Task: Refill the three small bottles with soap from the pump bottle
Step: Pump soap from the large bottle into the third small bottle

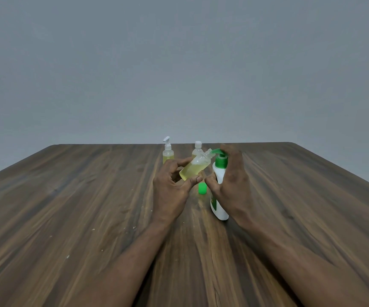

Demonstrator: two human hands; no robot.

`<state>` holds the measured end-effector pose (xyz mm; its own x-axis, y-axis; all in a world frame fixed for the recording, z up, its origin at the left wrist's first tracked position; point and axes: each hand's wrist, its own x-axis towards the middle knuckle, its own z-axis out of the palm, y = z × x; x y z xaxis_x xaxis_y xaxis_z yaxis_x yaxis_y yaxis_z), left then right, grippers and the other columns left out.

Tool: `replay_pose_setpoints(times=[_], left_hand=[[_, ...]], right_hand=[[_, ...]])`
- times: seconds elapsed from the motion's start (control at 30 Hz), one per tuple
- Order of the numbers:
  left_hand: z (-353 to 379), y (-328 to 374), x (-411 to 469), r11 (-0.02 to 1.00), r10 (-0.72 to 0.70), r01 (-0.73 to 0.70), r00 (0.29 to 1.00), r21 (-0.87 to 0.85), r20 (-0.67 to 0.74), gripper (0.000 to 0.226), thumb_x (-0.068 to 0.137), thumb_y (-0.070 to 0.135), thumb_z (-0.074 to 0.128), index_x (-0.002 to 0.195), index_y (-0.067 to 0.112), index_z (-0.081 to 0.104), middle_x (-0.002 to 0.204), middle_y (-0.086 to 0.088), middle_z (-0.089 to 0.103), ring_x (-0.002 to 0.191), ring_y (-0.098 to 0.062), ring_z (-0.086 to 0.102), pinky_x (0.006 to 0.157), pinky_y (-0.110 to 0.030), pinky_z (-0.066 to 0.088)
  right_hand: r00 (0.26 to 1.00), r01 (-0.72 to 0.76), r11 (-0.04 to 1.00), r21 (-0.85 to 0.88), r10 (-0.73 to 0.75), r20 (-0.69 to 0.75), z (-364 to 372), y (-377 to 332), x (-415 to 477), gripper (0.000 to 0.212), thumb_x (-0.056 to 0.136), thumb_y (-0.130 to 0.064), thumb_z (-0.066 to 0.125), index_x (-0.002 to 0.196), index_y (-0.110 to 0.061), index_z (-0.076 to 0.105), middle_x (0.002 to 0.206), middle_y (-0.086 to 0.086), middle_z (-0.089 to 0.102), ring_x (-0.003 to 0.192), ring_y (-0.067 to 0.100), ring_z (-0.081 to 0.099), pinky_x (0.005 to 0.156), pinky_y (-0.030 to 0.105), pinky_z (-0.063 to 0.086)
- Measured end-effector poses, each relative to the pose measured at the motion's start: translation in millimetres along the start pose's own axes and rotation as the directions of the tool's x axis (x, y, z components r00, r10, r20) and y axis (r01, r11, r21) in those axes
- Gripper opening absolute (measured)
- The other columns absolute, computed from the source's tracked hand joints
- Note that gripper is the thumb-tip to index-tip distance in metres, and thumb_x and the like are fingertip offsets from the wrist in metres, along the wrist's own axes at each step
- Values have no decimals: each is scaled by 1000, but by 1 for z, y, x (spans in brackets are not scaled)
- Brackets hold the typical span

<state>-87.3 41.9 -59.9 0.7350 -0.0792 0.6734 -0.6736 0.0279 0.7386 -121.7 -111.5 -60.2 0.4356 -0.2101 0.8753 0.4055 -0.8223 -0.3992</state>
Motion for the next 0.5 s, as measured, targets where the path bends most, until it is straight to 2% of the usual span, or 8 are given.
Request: replay_pose_setpoints(times=[0.1, 0.2, 0.3, 0.37, 0.5], left_hand=[[0, 2, 0, 1000, 0, 0, 1000, -1, -6, 47, 73, 13, 89, 109, 37, 69, 108, 3, 73, 96, -19, 72, 81, -45, 60], [1, 2, 0, 1000, -2, 2, 1000, -13, 1, 45, 74, 12, 89, 111, 29, 70, 109, 1, 73, 97, -22, 72, 82, -48, 60], [2, 2, -1, 1000, -1, 1, 1000, -15, 3, 43, 75, 11, 88, 113, 23, 71, 108, 1, 73, 98, -21, 72, 83, -47, 60], [1, 2, -1, 1000, -4, 4, 1000, -13, 2, 43, 75, 11, 89, 113, 22, 71, 107, 1, 73, 97, -21, 72, 83, -47, 60], [1, 1, 0, 1000, -14, 14, 1000, -15, 3, 43, 74, 11, 89, 112, 23, 72, 107, -1, 74, 96, -22, 72, 82, -49, 59]], right_hand=[[1000, 2, 1000, 2, -2, 6, 0, 0, -1, 69, 77, -13, 78, 131, -25, 37, 117, -19, 39, 104, -19, 44, 79, -2, 34], [1000, -2, 1000, 5, 1, 25, -1, -1, 0, 75, 78, -13, 77, 138, -24, 33, 131, -8, 42, 111, -19, 40, 82, -3, 33], [999, 7, 1000, 7, -8, 32, -1, -2, 0, 76, 79, -15, 78, 139, -24, 31, 136, -2, 42, 113, -17, 41, 84, -2, 34], [1000, 7, 1000, 10, -8, 28, -1, -2, 1, 76, 79, -15, 78, 138, -25, 31, 135, -4, 43, 112, -19, 40, 82, -2, 34], [1000, 17, 1000, 7, -17, -11, 0, 0, 0, 66, 78, -11, 78, 131, -22, 39, 119, -17, 39, 106, -19, 43, 81, -2, 33]])
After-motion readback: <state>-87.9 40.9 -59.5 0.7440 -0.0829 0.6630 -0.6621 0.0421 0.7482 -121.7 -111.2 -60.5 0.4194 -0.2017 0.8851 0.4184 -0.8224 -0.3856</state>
